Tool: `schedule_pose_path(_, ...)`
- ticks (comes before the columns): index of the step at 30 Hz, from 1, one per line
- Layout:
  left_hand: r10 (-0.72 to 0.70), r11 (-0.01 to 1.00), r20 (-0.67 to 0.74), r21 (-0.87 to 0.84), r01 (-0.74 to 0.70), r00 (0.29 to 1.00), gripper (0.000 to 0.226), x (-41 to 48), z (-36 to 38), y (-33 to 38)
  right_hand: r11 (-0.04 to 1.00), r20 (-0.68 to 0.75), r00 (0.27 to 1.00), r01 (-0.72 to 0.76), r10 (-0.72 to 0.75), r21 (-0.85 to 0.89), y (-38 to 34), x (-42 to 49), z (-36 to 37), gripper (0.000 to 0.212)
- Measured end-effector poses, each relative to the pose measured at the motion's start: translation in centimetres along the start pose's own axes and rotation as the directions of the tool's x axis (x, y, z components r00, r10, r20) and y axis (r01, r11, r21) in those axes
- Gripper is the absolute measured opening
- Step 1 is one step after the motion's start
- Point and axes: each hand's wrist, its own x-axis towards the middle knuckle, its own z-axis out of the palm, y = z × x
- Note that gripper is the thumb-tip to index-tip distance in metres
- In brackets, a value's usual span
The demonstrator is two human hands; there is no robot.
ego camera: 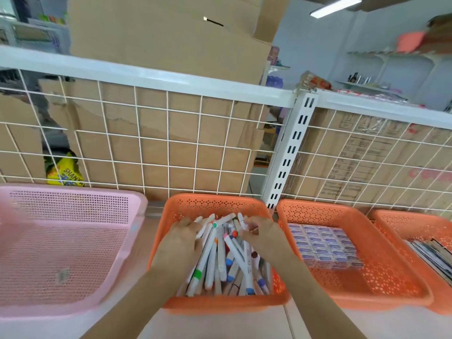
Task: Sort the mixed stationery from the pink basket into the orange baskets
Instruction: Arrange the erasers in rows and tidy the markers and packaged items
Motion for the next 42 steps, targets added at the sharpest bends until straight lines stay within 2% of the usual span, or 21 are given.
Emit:
schedule_pose_path(4,-0.061,0.996,-0.016,0.059,0.062,0.998,0.011,-1.4,-0.6,0.6,0.988,0.024,0.999,0.044,-0.04,-0.15,0.3,-0.2,-0.2,0.037)
schedule_pose_path(6,-0.123,0.988,0.022,0.095,0.121,0.992,0.011,-2.0,-0.8,1.0,0.971,0.027,0.996,0.087,-0.083,-0.224,0.3,-0.4,-0.2,0.038)
schedule_pose_path(10,-0.205,0.968,0.071,0.163,0.191,0.976,0.009,-2.7,-1.7,1.4,0.957,-0.02,0.988,0.145,-0.155,-0.251,0.5,-1.1,-0.2,0.039)
schedule_pose_path(13,-0.176,0.969,0.031,0.182,0.168,0.984,0.011,-2.0,-2.7,1.1,0.964,-0.1,0.975,0.176,-0.199,-0.2,0.9,-0.6,-0.6,0.028)
schedule_pose_path(16,-0.048,0.998,-0.021,0.028,0.048,0.999,0.011,0.1,-2.8,0.4,0.968,-0.086,0.968,0.224,-0.234,-0.117,1.0,1.6,-0.9,0.028)
schedule_pose_path(18,0.021,0.999,0.027,-0.05,-0.019,0.999,0.027,2.0,-2.0,-0.1,0.958,-0.025,0.963,0.265,-0.27,-0.113,1.0,3.5,-0.7,0.031)
schedule_pose_path(21,0.063,0.998,0.166,0.008,-0.066,0.984,0.042,4.8,-0.3,-0.5,0.944,0.099,0.954,0.295,-0.283,-0.149,0.7,5.4,-0.1,0.036)
schedule_pose_path(24,0.046,0.992,0.36,-0.128,0.001,0.932,0.042,6.3,1.0,-0.8,0.949,0.174,0.96,0.251,-0.22,-0.19,0.9,5.5,0.7,0.034)
schedule_pose_path(26,0.049,0.978,0.405,-0.205,0.038,0.913,0.031,6.6,1.5,-1.1,0.954,0.14,0.97,0.224,-0.199,-0.199,1.2,5.0,0.9,0.029)
schedule_pose_path(31,0.099,0.995,0.211,-0.031,-0.094,0.972,0.019,5.7,1.6,-1.5,0.984,-0.058,0.989,0.131,-0.138,-0.12,1.2,2.9,1.2,0.023)
schedule_pose_path(34,0.114,0.993,0.103,0.03,-0.118,0.988,0.019,4.5,1.8,-1.9,0.988,-0.11,0.989,0.088,-0.102,-0.124,0.9,1.3,1.5,0.024)
schedule_pose_path(38,0.096,0.985,0.046,0.141,-0.101,0.994,0.057,3.7,1.9,-2.4,0.989,-0.056,0.994,0.09,-0.098,-0.121,0.5,-0.6,3.0,0.031)
schedule_pose_path(42,0.17,0.978,0.03,0.117,-0.173,0.985,0.025,4.9,1.9,-1.4,0.985,-0.064,0.993,0.084,-0.095,-0.148,0.6,-1.4,3.8,0.049)
